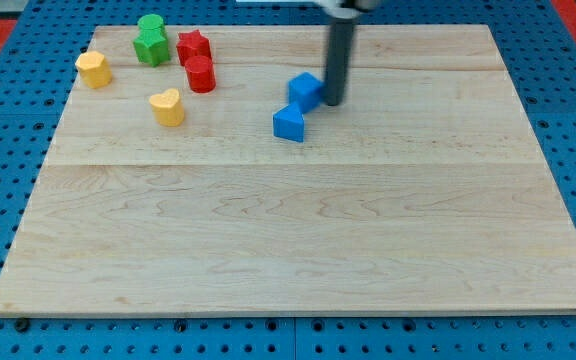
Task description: Push the blue blocks into the right side of the red circle
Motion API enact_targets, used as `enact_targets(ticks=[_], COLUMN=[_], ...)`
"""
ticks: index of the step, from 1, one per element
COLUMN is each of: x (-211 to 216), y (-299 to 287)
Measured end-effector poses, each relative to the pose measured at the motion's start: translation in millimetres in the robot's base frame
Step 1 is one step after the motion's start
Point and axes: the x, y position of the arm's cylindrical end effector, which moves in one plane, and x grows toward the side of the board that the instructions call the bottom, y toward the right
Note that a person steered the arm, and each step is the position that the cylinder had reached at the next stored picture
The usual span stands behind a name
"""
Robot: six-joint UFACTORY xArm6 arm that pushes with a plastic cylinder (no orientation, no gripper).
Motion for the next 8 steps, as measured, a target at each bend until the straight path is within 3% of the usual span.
enact_targets(ticks=[1, 4, 5, 6, 7, 8], x=[-19.4, -31.4, -28.3, 30.4, 69.2, 65.8], y=[-68.7, -68.3, 27.5, 90.9, 42.5, -35.9])
